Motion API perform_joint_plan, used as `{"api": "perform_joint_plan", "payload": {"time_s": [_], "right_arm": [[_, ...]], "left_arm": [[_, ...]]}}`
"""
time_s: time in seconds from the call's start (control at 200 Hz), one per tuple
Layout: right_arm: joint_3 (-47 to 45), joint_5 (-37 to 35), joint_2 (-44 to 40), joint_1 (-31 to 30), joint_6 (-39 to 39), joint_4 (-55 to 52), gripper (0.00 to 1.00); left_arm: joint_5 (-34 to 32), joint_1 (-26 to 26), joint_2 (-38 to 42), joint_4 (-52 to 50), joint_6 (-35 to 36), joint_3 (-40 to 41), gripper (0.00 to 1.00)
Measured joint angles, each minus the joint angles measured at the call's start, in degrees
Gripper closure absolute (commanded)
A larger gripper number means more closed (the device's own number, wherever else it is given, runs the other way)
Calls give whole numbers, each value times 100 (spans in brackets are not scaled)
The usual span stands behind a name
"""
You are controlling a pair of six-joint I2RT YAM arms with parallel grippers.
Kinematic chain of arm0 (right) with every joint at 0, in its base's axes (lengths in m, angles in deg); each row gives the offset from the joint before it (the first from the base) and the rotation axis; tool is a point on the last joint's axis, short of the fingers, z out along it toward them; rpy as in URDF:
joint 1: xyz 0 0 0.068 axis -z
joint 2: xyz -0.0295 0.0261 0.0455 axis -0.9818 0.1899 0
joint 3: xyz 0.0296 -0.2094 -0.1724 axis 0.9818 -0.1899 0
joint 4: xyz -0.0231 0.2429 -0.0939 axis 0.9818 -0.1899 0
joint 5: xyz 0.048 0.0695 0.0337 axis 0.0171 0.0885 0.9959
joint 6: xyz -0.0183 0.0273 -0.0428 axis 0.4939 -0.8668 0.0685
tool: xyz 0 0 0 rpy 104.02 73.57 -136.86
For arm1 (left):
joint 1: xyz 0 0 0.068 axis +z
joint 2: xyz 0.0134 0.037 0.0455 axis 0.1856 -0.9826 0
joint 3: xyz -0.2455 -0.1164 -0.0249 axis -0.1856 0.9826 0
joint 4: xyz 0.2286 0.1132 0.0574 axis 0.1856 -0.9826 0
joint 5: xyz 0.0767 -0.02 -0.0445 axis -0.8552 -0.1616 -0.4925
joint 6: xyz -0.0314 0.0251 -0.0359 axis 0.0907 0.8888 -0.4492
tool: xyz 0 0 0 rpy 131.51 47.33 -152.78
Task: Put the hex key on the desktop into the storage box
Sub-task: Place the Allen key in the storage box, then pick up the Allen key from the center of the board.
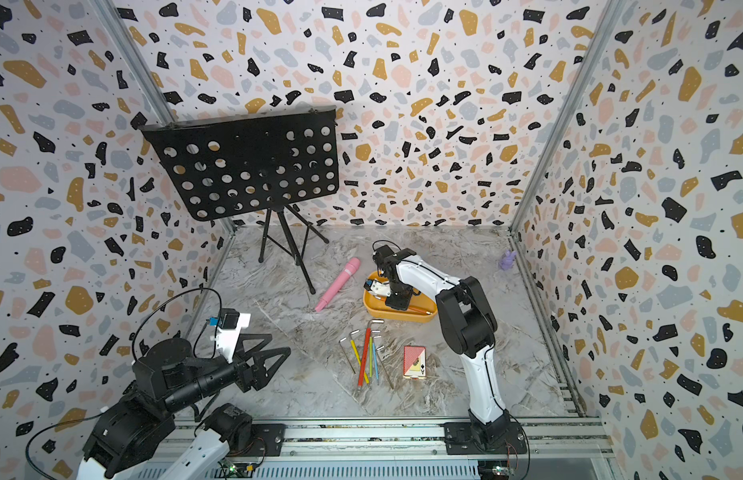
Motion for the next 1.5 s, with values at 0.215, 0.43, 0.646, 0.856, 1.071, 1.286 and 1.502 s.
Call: {"api": "perform_joint_plan", "payload": {"time_s": [0.215, 0.43, 0.646, 0.856, 1.071, 1.286, 1.502], "right_arm": [[-2, -127, -2, -103, 70, 216, 52], [122, -503, -162, -164, 4, 350, 55], [319, -629, -1307, -398, -807, 457, 54], [-225, -337, -2664, -970, -2776, 295, 65], [-2225, 680, -3110, -1379, -4328, 13, 69], [-2846, 1078, -2636, -1950, -5027, -52, 69], [-2809, 1163, -2236, -2026, -5222, 13, 69]], "left_arm": [[0, 2, 0, 0, 0, 0, 15], [-2, 7, 0, 0, 0, 0, 15], [-4, 9, 0, 0, 0, 0, 15], [-4, 13, 0, 0, 0, 0, 15], [-4, 20, 0, 0, 0, 0, 15], [-4, 35, 0, 0, 0, 0, 15], [-9, 39, 0, 0, 0, 0, 15]]}}
